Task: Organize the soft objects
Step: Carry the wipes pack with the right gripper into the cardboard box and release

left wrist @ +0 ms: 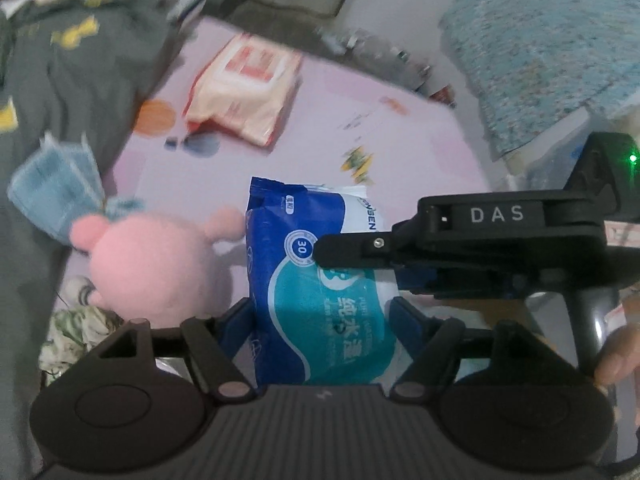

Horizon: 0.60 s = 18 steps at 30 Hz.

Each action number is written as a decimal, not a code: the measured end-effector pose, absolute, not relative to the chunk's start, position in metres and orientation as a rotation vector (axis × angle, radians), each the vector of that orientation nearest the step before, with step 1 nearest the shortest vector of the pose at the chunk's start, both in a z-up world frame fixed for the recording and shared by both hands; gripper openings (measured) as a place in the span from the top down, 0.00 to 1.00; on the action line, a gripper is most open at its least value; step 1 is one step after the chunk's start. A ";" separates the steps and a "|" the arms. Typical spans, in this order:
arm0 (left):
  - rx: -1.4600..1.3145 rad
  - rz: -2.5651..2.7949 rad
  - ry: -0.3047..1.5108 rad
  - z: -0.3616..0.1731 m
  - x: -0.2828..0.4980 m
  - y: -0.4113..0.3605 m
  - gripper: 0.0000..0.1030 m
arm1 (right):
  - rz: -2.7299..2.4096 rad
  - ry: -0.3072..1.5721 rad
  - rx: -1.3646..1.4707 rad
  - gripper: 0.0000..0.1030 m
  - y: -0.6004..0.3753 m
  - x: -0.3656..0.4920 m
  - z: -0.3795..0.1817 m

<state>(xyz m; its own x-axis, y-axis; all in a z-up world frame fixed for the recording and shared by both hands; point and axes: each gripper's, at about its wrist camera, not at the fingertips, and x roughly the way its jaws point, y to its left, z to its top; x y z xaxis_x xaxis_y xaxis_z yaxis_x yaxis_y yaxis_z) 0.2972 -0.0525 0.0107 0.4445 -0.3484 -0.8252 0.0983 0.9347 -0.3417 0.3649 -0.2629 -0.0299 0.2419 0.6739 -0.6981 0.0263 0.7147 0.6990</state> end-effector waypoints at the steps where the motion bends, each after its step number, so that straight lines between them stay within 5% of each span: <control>1: -0.247 -0.297 1.056 0.021 0.291 -0.057 0.28 | 0.499 1.244 0.673 0.59 -0.267 0.360 -0.020; 10: -0.180 -0.522 0.938 0.087 0.238 -0.142 0.28 | 0.446 1.044 0.716 0.59 -0.361 0.287 0.064; 18: -0.080 -0.707 0.996 0.077 0.209 -0.246 0.28 | 0.260 0.954 0.801 0.59 -0.472 0.200 0.070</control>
<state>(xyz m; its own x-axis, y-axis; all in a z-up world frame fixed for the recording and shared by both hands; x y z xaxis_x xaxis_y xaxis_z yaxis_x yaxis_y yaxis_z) 0.2094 -0.2462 0.0767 0.3429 -0.5781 -0.7404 0.5081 0.7771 -0.3715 0.1998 -0.4716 0.0699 0.5736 0.5289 -0.6256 0.1378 0.6905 0.7101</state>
